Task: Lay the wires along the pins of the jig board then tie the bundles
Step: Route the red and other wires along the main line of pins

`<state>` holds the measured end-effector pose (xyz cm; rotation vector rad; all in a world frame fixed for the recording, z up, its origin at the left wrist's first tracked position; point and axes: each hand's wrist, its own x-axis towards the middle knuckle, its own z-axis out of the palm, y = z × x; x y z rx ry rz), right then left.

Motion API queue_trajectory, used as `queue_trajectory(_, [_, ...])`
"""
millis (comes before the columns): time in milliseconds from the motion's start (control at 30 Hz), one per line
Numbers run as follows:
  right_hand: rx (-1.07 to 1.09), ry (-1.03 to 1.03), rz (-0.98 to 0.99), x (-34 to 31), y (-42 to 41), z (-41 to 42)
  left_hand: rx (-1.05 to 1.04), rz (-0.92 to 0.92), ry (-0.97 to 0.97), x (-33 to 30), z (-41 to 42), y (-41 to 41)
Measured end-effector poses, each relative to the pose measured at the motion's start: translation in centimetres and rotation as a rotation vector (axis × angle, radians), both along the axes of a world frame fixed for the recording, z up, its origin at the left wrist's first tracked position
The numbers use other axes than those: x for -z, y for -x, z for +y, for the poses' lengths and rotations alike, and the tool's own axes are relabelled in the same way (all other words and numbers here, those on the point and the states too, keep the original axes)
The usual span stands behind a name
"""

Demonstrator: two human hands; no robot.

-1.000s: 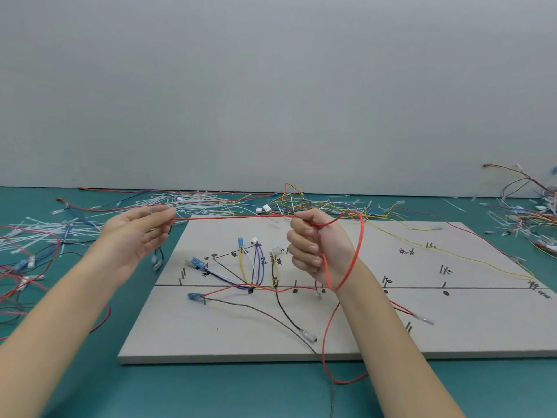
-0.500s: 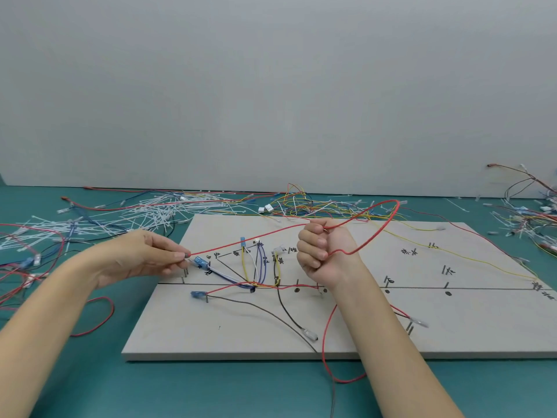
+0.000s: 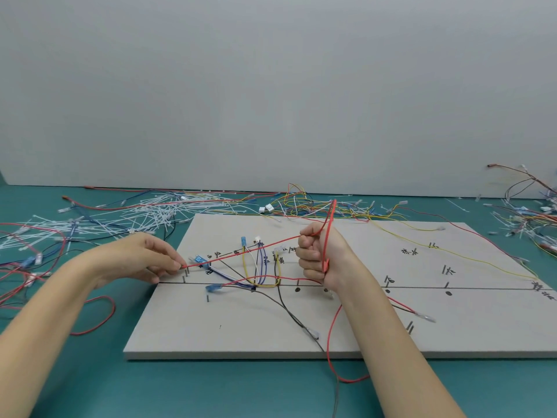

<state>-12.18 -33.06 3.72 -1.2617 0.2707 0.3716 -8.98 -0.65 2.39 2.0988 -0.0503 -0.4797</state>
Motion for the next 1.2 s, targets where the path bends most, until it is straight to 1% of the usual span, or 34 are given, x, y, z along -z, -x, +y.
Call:
queue_trajectory(133, [0.000, -0.001, 0.004, 0.1, 0.0, -0.1, 0.032, -0.007, -0.014, 0.1, -0.1, -0.1])
queue_trajectory(333, [0.005, -0.030, 0.003, 0.0, 0.0, -0.1, 0.008, 0.042, 0.090, 0.1, 0.0, -0.3])
queue_trajectory(600, [0.011, -0.012, 0.007, -0.3, 0.2, 0.1, 0.015, 0.002, -0.004, -0.2, 0.1, -0.1])
queue_trajectory(833, [0.020, 0.014, 0.012, -0.5, 0.4, 0.3, -0.047, 0.018, -0.078, 0.3, -0.5, -0.1])
queue_trajectory(1000, [0.099, 0.136, -0.026, -0.8, 0.6, 0.9, -0.006, -0.076, -0.193, -0.2, -0.7, 0.2])
queue_trajectory(1100, [0.162, 0.295, -0.107, -1.1, 0.9, 1.4, 0.044, -0.213, -0.324, -0.5, -1.2, 0.5])
queue_trajectory(1200, [0.189, 0.444, -0.206, -1.5, 1.2, 1.5, 0.075, -0.255, -0.369, -0.9, -1.8, 1.0])
